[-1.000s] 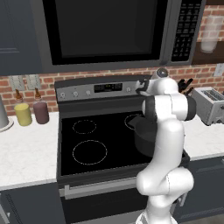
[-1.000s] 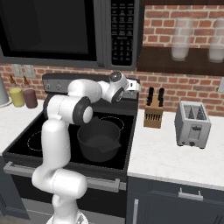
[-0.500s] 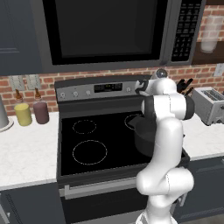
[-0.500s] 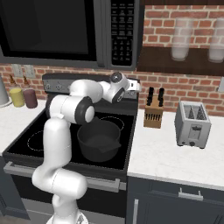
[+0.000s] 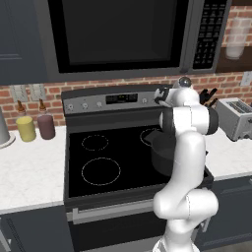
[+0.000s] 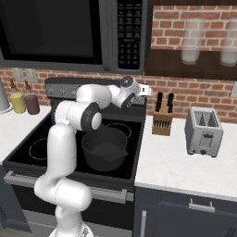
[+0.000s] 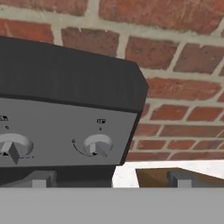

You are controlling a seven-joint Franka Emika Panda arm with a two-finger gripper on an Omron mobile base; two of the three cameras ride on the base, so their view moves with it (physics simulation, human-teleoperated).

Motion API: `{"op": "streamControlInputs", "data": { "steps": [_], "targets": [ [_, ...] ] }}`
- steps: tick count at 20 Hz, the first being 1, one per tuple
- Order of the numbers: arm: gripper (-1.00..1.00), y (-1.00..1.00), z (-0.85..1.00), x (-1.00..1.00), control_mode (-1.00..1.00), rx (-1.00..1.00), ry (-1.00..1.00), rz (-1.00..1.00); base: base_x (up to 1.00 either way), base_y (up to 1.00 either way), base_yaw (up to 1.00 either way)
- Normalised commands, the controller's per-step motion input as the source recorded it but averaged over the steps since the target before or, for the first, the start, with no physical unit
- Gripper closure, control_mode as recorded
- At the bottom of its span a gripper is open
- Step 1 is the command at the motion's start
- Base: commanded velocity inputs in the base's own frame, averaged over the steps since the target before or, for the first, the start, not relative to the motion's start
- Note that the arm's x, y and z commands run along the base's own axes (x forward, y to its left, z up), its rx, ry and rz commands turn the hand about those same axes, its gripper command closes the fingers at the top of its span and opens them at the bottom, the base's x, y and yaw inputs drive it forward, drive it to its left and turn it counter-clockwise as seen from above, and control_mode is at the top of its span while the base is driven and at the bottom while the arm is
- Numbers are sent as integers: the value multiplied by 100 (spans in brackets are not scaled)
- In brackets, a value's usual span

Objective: Turn off the front right burner of the stove.

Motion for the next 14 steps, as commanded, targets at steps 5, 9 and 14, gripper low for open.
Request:
{"op": "streamControlInputs", "data": {
  "steps": [5, 9, 14],
  "targets": [
    [-100, 0, -9, 3, -100, 0, 0, 0, 0, 0, 0],
    [-100, 0, -7, 13, -100, 0, 0, 0, 0, 0, 0],
    [-100, 1, -7, 20, -100, 0, 0, 0, 0, 0, 0]
  ]
}}
